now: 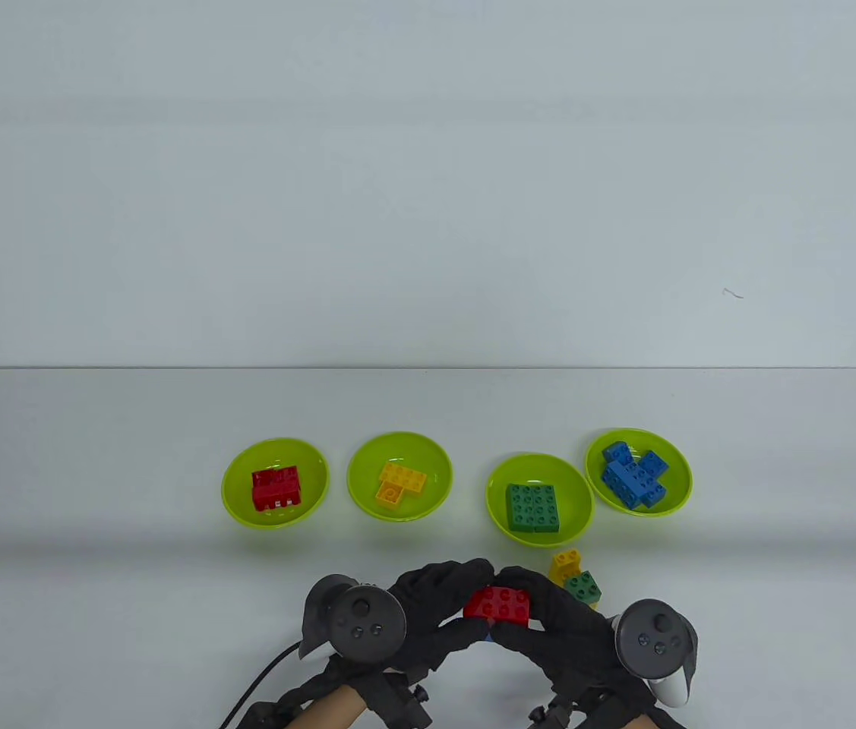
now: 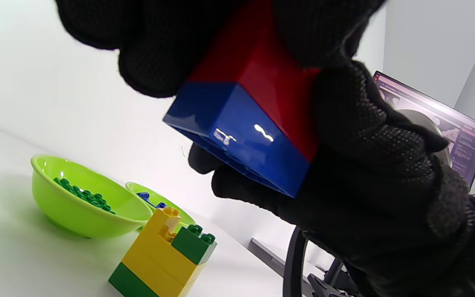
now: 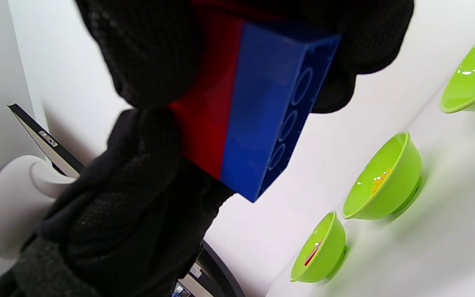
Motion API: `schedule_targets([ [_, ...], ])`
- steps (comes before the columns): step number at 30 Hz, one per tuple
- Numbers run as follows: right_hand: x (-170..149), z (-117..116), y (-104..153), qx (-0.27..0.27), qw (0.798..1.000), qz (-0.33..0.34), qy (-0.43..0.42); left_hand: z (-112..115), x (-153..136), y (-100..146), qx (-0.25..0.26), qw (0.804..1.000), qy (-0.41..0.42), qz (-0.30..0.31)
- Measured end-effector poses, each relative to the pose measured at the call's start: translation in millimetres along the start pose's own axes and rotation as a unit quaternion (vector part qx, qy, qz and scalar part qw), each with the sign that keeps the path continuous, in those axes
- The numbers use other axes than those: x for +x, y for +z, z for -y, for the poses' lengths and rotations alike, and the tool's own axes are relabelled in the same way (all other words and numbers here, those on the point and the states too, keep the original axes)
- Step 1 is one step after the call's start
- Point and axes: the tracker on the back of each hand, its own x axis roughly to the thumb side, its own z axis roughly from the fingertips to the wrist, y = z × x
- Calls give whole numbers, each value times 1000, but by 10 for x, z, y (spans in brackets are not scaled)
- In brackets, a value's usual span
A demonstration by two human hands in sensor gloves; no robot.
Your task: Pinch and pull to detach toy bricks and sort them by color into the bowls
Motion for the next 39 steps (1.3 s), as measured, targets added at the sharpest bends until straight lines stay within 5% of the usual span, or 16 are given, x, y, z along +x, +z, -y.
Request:
schedule_targets([
  [9,-73,87,21,36,999,9,-6,-107,109,7,30,999,-13,9],
  [20,-1,-20,43,1,1000,17,14,-103,101,41,43,999,-11,-1],
  [29,-20,-22,35,-9,1000,11,-2,-91,228,44,57,988,-134,57],
  [39,13,6,42,-19,999,28,39,-91,104,22,46,999,-5,-9],
])
